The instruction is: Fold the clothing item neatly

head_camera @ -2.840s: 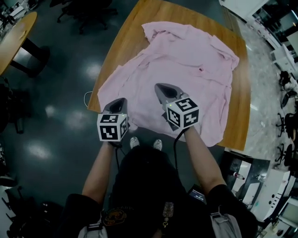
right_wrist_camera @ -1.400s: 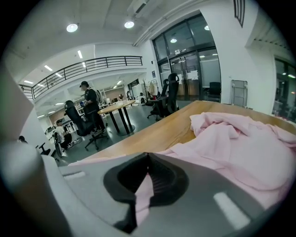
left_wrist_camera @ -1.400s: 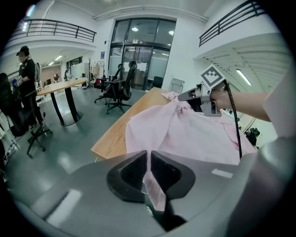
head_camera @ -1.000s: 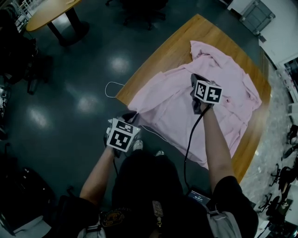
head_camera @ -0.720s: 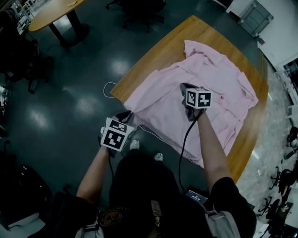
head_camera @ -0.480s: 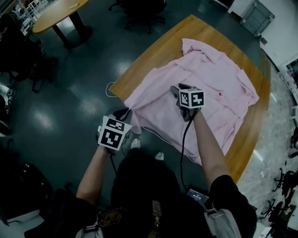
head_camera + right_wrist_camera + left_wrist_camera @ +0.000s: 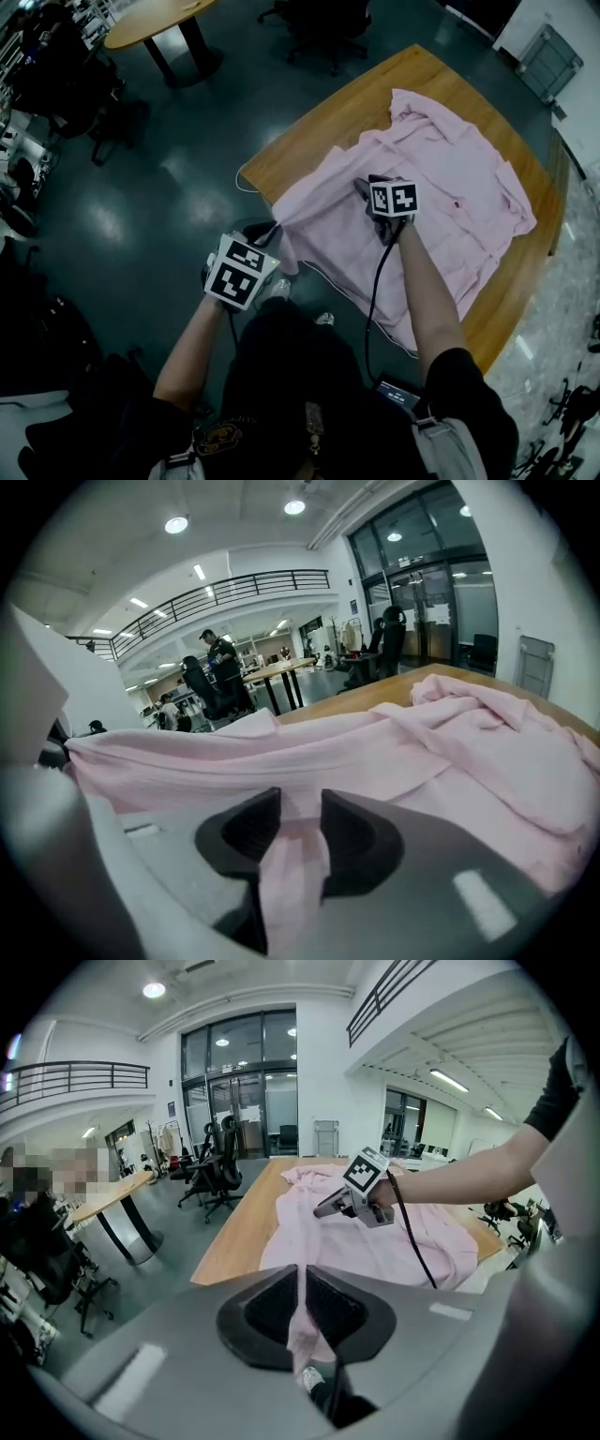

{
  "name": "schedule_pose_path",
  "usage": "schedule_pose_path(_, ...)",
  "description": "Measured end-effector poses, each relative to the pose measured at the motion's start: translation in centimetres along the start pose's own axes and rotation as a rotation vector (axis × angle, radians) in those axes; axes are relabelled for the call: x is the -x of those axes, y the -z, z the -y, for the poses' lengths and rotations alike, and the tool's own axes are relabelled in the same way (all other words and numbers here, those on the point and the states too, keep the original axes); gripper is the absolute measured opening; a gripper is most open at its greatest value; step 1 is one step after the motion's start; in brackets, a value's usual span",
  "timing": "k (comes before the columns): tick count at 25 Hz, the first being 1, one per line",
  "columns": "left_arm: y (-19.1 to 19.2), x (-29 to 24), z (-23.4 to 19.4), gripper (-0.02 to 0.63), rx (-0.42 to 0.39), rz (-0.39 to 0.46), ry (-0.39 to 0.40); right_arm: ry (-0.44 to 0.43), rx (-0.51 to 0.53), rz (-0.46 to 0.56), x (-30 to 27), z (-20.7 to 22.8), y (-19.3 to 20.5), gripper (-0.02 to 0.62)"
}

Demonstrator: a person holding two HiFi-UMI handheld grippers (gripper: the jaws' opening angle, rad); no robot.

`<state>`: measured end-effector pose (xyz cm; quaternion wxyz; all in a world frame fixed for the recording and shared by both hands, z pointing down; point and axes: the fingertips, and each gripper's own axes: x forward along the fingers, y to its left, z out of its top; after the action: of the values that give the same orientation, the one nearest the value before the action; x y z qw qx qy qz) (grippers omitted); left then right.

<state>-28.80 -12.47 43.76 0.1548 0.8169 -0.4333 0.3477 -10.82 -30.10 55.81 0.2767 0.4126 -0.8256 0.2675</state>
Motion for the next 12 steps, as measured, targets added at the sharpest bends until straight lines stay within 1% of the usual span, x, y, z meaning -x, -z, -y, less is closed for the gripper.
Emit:
schedule_pose_path(1,0.1,0.1,0.2,0.035,0.002,-0.001,-0.003,-0.007,0.017,-0.011,-0.1,-0.1,0.0,0.106)
schedule_pose_path(2,0.1,0.2,0.3,0.035,0.006,-0.003,-0.007,-0.013,0.031,-0.018,-0.1,-0.1,0.0,0.03)
schedule_pose_path(3,0.3,0.3,0.3,0.035,0.01,-0.004,-0.012,-0.02,0.04,-0.023,0.0,-0.2,-0.1,0.003)
schedule_pose_path(5,0.5,0.4,0.5,0.035,0.02,-0.007,-0.021,-0.035,0.049,-0.028,0.4,-0.3,-0.1,0.003)
schedule_pose_path(8,0.8,0.6,0.9,0.035,0.033,-0.007,-0.027,-0.032,0.05,-0.032,1.3,0.1,0.3,0.003)
schedule_pose_path(12,0.9,0.3,2.4,0.035,0.036,-0.01,-0.012,-0.022,0.038,-0.038,2.4,0.8,1.5,0.003)
